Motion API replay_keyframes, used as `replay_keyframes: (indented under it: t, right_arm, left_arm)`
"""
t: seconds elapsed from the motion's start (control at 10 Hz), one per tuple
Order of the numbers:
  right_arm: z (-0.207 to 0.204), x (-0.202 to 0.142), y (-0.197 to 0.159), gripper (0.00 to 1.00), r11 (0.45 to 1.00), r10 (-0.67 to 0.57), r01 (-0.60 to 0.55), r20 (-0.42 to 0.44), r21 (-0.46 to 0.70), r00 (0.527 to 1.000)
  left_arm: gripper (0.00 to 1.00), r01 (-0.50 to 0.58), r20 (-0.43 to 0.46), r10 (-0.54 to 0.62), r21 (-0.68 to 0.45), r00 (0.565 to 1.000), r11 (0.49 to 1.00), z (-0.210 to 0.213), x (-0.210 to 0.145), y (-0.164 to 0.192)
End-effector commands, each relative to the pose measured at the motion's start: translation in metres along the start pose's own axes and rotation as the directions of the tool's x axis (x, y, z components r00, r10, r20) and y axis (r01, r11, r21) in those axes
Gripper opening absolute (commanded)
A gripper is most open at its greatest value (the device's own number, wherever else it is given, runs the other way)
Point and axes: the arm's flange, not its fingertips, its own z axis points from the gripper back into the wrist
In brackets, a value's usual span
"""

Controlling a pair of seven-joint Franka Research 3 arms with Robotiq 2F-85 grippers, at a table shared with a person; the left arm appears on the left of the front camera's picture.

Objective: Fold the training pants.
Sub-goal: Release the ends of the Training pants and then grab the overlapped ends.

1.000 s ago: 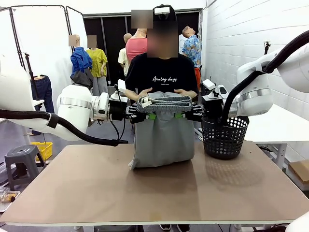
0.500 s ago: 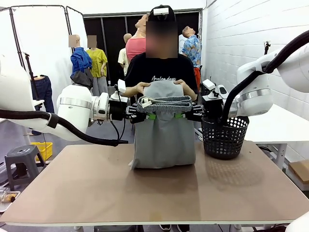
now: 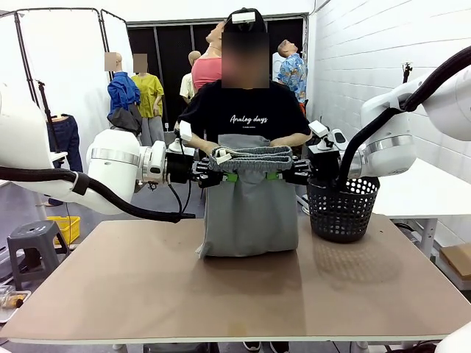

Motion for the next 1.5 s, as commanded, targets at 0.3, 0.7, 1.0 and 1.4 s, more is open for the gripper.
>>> replay_keyframes:
  t: [0.3, 0.7, 1.0, 1.4]
  right_arm:
    - [-0.0004, 0.0014, 0.0014, 0.00, 1.000, 0.012, -0.012, 0.011, 0.009, 1.000]
    - [-0.0004, 0.0014, 0.0014, 0.00, 1.000, 0.012, -0.012, 0.011, 0.009, 1.000]
    - [-0.0004, 0.0014, 0.0014, 0.00, 1.000, 0.012, -0.012, 0.011, 0.009, 1.000]
    - [-0.0004, 0.0014, 0.0014, 0.00, 1.000, 0.012, -0.012, 0.011, 0.009, 1.000]
  left_arm:
    - [0.00, 0.013, 0.015, -0.014, 0.020, 1.000, 1.000, -0.0007, 0.0008, -0.0042]
    - [0.00, 0.013, 0.015, -0.014, 0.020, 1.000, 1.000, -0.0007, 0.0008, -0.0042]
    - [0.00, 0.013, 0.015, -0.014, 0.020, 1.000, 1.000, -0.0007, 0.0008, -0.0042]
    - [0.00, 0.013, 0.015, -0.014, 0.020, 1.000, 1.000, -0.0007, 0.0008, -0.0042]
